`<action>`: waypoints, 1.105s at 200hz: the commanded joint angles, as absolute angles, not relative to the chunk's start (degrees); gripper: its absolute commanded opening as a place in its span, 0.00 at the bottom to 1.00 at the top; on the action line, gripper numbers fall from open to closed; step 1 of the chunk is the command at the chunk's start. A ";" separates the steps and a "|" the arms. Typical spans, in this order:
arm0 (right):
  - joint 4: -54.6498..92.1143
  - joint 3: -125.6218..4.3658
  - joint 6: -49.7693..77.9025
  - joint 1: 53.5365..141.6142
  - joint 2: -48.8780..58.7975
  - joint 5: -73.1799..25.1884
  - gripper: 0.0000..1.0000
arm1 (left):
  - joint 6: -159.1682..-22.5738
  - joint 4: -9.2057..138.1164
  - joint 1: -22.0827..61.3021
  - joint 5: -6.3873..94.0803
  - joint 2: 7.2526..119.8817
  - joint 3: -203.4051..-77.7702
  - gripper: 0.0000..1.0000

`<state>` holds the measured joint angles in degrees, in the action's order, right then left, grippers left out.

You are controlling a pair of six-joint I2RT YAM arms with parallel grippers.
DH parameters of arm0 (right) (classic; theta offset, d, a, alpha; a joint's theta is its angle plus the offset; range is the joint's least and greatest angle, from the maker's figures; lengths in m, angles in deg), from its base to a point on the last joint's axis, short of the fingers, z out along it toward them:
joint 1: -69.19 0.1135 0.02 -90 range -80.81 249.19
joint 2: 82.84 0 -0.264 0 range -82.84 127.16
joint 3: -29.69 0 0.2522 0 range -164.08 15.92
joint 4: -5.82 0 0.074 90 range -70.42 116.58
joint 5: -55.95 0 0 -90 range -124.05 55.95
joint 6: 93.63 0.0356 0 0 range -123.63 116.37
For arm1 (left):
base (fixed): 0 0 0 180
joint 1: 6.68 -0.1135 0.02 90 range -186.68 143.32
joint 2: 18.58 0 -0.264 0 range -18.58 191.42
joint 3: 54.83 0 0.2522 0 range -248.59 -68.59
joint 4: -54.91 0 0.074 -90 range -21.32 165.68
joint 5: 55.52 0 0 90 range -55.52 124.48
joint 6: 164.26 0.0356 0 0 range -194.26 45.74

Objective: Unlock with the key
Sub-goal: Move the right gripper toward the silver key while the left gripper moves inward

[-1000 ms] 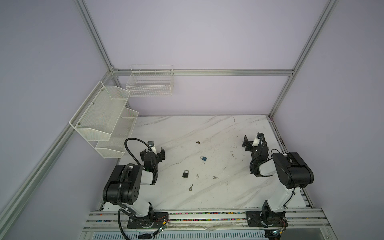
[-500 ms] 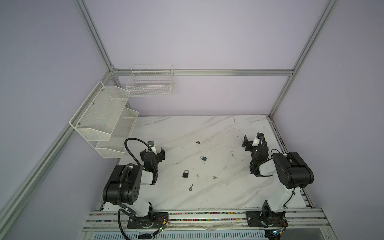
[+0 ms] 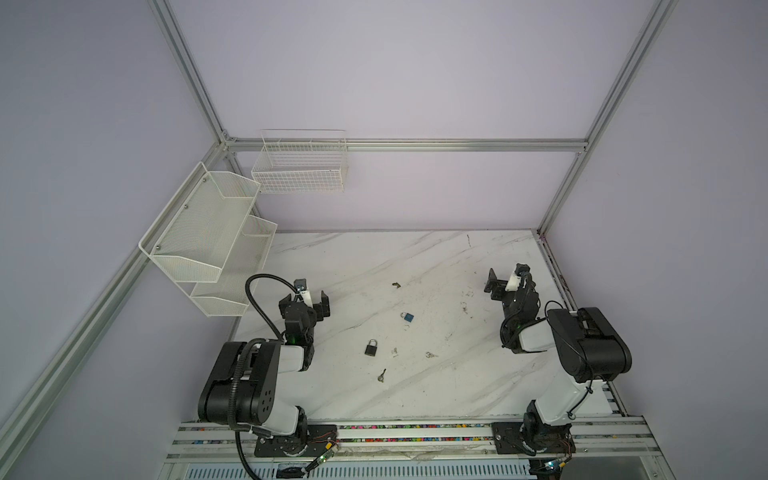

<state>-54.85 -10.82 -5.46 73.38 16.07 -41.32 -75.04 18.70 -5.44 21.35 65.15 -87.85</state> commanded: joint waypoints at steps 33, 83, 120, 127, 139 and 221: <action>-47.22 -12.52 -3.60 73.68 7.68 -44.50 0.97 | -79.40 31.42 -5.78 21.90 49.80 -90.27 1.00; -22.23 -20.78 12.03 73.67 -0.67 -43.59 0.97 | -95.37 52.06 -5.89 18.65 39.20 -96.30 1.00; -12.19 -20.45 29.74 72.95 -3.28 -42.01 0.97 | -108.79 63.22 -5.93 15.90 35.33 -98.36 1.00; -11.64 -20.30 30.35 72.80 -3.69 -40.02 0.97 | -109.89 63.52 -6.05 17.06 34.48 -97.89 1.00; -9.31 -20.80 30.88 72.80 -3.83 -38.04 0.97 | -109.65 64.34 -6.15 20.40 33.07 -97.80 1.00; 7.96 -25.59 25.81 75.78 -5.63 -26.43 0.97 | -113.27 71.26 -5.93 36.86 24.77 -96.74 1.00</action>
<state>0.69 -23.25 26.85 73.53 -4.45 -30.41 -110.69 69.78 -5.88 28.58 26.90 -93.67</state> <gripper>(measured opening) 0.975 0.997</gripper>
